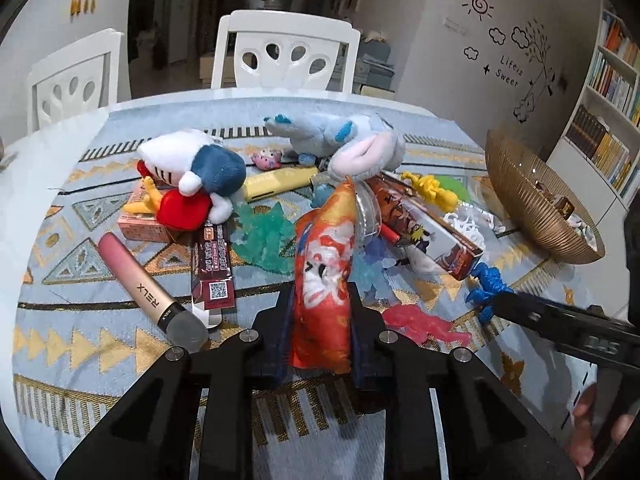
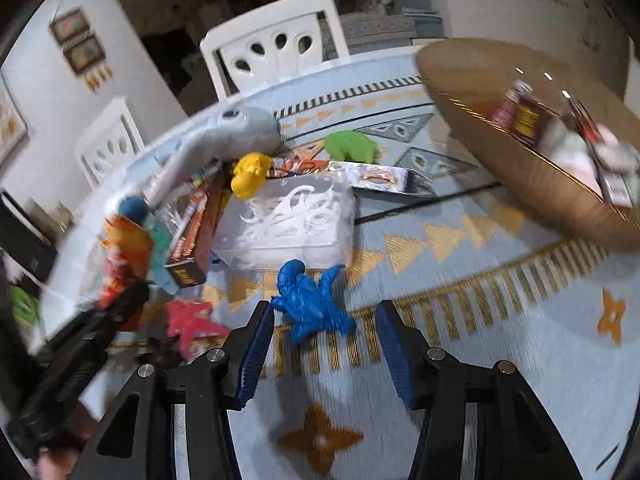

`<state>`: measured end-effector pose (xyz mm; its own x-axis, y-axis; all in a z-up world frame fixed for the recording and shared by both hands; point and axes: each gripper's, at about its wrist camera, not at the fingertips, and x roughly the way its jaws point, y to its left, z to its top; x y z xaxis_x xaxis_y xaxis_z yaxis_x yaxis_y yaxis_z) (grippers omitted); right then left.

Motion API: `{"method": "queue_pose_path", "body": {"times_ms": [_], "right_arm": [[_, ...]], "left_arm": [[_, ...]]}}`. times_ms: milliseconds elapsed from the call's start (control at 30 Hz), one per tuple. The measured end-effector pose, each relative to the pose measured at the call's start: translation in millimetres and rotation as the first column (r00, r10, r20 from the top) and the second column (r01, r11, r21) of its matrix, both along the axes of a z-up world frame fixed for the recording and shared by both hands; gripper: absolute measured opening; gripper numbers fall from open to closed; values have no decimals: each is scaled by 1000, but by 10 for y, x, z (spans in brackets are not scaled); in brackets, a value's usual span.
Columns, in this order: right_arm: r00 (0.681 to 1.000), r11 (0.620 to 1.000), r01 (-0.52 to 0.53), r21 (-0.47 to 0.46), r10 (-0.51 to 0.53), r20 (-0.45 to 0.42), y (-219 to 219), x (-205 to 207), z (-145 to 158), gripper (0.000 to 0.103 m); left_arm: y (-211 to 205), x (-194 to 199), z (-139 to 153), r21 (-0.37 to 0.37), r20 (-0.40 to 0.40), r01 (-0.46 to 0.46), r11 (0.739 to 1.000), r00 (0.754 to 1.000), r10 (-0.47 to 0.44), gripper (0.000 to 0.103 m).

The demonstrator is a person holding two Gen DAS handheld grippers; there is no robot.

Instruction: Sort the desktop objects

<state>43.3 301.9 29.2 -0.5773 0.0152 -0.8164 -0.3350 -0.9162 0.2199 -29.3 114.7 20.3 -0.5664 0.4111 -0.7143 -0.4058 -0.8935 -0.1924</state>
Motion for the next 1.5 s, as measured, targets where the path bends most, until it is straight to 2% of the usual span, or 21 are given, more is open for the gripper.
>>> {"method": "queue_pose_path", "body": {"times_ms": [167, 233, 333, 567, 700, 800, 967, 1033, 1200, 1367, 1500], "right_arm": [[1000, 994, 6, 107, -5, -6, -123, -109, -21, 51], [1000, 990, -15, 142, 17, -17, -200, -105, -14, 43], [999, 980, -32, 196, 35, -15, -299, -78, 3, 40], [999, 998, -2, 58, 5, -52, -140, 195, 119, 36], [995, 1000, 27, -4, -28, -94, -14, 492, 290, 36], [987, 997, 67, -27, -70, -146, 153, 749, 488, 36], [951, 982, 151, -111, -175, -254, 548, 1099, 864, 36], [928, 973, 181, -141, -217, -302, 695, 1243, 1024, 36], [871, 953, 264, -149, -302, -389, 1051, 1464, 1387, 36], [839, 932, 316, -176, -361, -406, 1335, 1452, 1491, 36], [817, 911, 353, -211, -410, -406, 1535, 1351, 1434, 36]], "left_arm": [[-64, -5, 27, 38, 4, -10, 999, 1000, 10, 20], [-83, -14, 28, 43, 7, -20, 999, 1000, 20, 20], [-112, -13, 41, 59, 9, -26, 998, 1000, 26, 20], [-86, 54, 100, 54, -20, -12, 998, 1000, 14, 20], [-77, 152, 216, 68, -44, -2, 998, 999, 5, 20], [22, 263, 326, 38, -63, 12, 999, 998, -9, 20], [361, 403, 544, -26, -68, 99, 995, 993, -100, 20], [513, 473, 715, -26, -95, 138, 990, 986, -139, 20], [844, 591, 1150, -7, -165, 223, 975, 961, -221, 20], [1266, 511, 1363, 25, -152, 298, 954, 945, -291, 20], [1502, 360, 1368, 45, -156, 296, 954, 945, -286, 20]]}}
